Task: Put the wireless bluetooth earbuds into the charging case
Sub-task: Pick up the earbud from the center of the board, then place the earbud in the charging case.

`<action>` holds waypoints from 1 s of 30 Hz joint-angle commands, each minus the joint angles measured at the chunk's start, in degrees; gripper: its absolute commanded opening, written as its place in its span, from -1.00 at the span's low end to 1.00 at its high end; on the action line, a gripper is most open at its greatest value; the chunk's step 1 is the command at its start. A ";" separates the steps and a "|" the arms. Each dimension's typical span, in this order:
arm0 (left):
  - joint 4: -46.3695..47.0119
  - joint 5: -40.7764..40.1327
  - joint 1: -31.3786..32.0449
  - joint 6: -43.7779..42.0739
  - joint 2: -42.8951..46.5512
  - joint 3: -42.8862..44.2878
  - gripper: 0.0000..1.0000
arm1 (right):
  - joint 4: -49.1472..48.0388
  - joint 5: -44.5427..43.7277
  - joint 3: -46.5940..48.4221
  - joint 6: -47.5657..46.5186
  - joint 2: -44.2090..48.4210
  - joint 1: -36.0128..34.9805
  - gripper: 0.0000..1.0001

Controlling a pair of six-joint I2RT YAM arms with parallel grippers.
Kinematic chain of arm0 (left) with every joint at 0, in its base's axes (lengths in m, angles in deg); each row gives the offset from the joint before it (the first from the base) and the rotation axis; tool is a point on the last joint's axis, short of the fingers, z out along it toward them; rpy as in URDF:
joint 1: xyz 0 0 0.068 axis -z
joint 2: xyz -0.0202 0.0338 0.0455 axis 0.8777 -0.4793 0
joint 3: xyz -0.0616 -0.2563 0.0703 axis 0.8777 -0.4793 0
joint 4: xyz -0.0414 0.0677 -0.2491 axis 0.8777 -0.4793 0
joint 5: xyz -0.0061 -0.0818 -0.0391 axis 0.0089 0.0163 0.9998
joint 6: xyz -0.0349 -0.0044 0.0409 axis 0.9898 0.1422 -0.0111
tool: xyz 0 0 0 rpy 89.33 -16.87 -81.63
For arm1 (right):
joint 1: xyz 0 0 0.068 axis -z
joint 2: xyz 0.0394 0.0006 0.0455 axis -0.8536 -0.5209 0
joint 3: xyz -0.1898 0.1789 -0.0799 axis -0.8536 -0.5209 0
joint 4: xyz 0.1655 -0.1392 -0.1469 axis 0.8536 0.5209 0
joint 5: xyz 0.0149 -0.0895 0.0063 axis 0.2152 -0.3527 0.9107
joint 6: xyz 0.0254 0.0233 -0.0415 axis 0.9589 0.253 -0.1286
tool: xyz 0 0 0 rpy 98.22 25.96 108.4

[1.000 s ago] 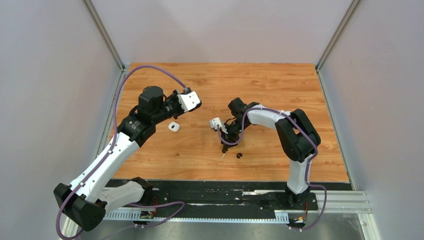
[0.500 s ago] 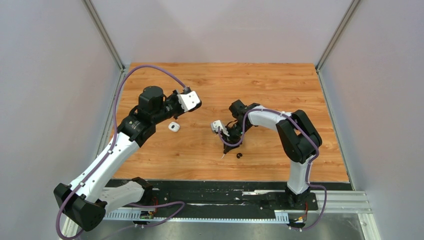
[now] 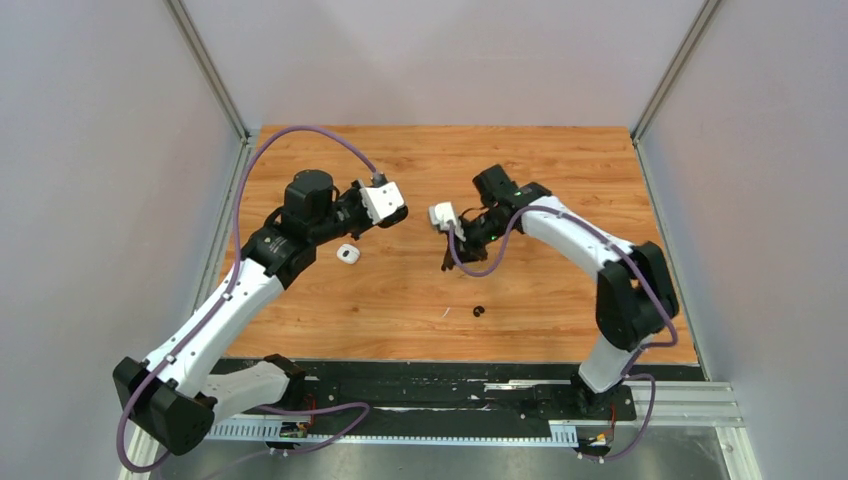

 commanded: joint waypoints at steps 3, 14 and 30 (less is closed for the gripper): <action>-0.47 3.66 0.11 1.97 -4.00 4.04 -1.00 | -2.90 8.08 10.89 2.74 15.41 1.38 -1.00; 3.25 7.74 0.85 0.63 -2.69 4.06 -1.00 | -22.21 6.99 13.00 11.03 17.37 -3.47 -1.00; 4.41 10.18 0.87 2.04 -0.49 3.01 -1.00 | -31.71 3.58 8.69 10.99 15.85 -8.47 -1.00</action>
